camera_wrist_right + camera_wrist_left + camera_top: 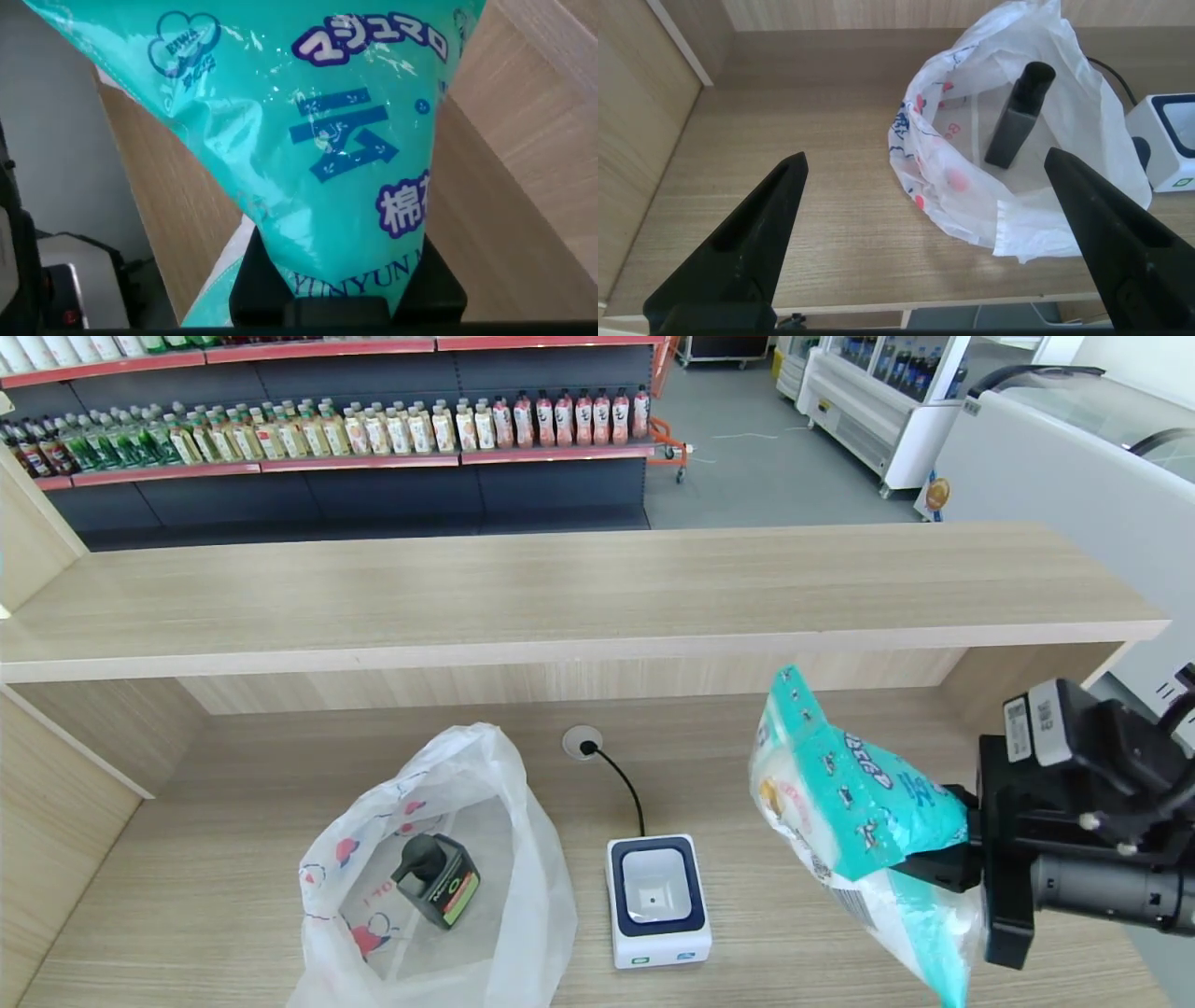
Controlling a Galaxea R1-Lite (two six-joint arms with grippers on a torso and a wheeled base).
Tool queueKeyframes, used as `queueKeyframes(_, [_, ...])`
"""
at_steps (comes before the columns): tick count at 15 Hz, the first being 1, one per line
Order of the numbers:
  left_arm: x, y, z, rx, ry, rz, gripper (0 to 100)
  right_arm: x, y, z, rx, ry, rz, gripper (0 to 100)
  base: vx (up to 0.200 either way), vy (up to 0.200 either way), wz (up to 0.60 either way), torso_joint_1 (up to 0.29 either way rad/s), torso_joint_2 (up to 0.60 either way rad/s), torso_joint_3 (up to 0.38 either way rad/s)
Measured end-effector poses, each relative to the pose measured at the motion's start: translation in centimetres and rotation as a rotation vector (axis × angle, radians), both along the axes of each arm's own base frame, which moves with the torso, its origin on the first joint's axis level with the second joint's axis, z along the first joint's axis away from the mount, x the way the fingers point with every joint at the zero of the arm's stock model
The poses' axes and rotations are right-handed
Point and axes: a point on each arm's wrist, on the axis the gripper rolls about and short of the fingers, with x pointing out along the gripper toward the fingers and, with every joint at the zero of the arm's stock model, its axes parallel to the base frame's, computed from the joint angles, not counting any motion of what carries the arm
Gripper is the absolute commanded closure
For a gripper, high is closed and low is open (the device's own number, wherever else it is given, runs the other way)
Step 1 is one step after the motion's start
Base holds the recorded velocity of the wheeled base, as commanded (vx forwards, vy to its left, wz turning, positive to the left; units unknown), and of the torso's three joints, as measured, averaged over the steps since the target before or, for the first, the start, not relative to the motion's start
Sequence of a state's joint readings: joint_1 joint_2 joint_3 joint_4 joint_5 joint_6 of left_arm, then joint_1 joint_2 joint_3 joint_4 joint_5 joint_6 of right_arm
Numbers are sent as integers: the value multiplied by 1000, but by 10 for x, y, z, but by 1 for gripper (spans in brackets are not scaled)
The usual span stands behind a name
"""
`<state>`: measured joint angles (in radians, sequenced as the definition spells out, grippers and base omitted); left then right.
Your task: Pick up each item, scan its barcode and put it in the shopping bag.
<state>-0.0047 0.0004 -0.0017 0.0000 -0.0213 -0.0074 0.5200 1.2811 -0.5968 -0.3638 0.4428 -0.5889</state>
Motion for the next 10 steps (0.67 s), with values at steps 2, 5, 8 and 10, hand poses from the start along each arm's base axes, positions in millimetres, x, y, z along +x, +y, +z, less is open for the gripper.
queueKeyframes(2, [0,0,0,0,0,0,0,6,0,-10,-63,-90,15,100,0,0,0,0,0,0])
queueKeyframes(5, [0,0,0,0,0,0,0,10,0,-17,-92,-92,24,100,0,0,0,0,0,0])
queueKeyframes(8, [0,0,0,0,0,0,0,9,1,-19,-132,-135,48,100,0,0,0,0,0,0])
queueKeyframes(10, [0,0,0,0,0,-1,0,8,1,-20,-153,-168,79,100,0,0,600,2,2,2])
